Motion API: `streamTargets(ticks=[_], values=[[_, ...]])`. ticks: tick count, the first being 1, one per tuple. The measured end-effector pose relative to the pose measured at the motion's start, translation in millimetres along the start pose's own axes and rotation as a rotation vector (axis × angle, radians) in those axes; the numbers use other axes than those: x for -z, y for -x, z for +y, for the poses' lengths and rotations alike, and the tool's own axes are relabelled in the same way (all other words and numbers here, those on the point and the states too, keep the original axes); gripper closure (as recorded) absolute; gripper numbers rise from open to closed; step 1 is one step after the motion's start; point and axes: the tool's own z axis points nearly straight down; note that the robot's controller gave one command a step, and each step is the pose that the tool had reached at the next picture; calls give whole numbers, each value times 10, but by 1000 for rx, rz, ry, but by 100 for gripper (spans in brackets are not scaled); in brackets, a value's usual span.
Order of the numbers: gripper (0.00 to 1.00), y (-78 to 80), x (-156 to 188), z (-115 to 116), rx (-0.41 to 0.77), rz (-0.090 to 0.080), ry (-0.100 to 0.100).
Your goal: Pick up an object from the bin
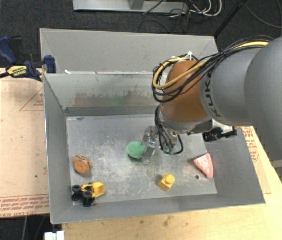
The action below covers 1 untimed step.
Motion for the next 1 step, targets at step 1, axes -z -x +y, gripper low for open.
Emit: streamTargets(ticks=[1], values=[[100, -5, 230, -5, 0, 4, -3]])
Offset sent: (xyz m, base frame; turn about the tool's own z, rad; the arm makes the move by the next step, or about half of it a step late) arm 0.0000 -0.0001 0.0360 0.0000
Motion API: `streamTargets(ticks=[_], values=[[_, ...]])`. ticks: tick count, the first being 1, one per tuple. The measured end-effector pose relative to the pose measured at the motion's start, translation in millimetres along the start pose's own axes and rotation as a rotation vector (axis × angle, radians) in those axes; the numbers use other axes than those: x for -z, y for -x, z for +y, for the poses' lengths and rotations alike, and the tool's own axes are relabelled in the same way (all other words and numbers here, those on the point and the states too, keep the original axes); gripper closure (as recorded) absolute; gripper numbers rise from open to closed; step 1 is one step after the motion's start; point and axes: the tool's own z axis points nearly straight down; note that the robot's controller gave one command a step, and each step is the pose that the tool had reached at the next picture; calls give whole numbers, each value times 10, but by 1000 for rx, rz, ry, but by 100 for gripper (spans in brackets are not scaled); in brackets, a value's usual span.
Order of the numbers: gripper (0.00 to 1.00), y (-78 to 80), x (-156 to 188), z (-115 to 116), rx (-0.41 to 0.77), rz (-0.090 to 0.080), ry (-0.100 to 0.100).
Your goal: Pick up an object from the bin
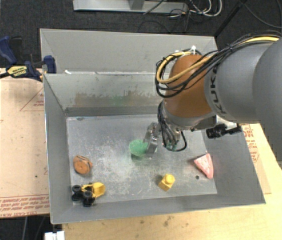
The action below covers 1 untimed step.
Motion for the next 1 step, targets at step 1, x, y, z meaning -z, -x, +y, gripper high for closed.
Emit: streamTargets(ticks=[1], values=[[100, 9, 211, 4, 0, -3, 1]])
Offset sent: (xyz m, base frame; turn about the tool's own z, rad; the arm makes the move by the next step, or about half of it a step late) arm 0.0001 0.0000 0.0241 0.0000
